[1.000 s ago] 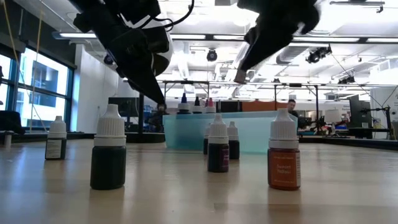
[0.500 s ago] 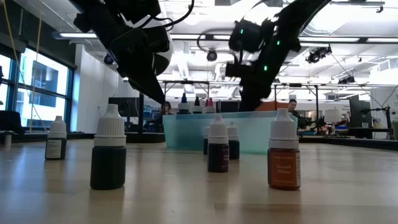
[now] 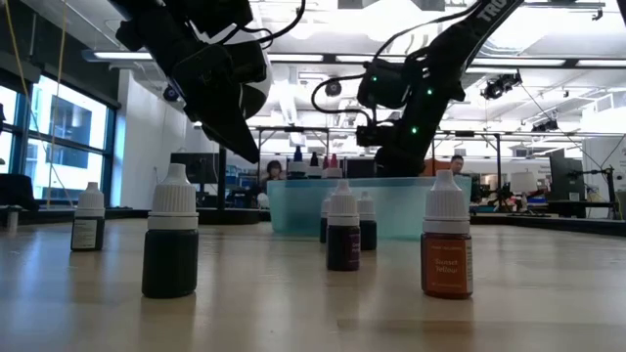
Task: Pick & Place food coloring
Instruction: Put the small red food coloring bottle into the green container, then put the middle small purple food coloring bottle into the green container, then put the top small purple food coloring bottle into the green container
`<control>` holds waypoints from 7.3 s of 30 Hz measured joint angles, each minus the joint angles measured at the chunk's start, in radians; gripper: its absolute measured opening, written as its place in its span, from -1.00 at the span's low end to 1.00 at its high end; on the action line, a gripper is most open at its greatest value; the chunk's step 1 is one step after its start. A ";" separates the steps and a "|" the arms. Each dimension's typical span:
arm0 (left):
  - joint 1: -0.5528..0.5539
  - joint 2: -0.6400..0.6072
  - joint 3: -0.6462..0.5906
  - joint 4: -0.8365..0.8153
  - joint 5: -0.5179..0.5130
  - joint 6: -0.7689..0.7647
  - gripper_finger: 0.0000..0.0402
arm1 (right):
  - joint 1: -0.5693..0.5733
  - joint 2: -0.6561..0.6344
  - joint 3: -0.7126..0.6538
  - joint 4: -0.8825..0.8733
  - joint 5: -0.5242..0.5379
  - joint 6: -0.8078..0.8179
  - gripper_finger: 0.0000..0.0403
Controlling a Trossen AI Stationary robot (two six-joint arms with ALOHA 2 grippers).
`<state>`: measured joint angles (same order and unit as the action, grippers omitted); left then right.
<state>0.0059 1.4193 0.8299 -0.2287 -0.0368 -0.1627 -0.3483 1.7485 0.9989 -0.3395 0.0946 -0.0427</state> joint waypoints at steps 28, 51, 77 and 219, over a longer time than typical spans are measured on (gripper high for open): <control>0.000 0.000 0.000 0.002 -0.001 0.000 -0.30 | 0.261 -0.090 0.135 -0.288 -0.060 0.006 -0.35; 0.000 0.000 0.000 0.012 0.003 -0.016 -0.30 | 0.474 0.055 -0.042 0.359 -0.335 0.087 -0.35; 0.000 0.000 0.000 0.010 0.000 -0.018 -0.30 | 0.471 -0.018 0.004 0.226 -0.274 0.092 -0.73; 0.000 0.000 0.000 0.049 0.003 -0.018 -0.30 | 0.331 -0.418 -0.299 0.283 0.174 0.097 -0.93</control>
<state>0.0059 1.4193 0.8295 -0.1799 -0.0341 -0.1810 -0.0171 1.3308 0.6998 -0.0560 0.2690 0.0542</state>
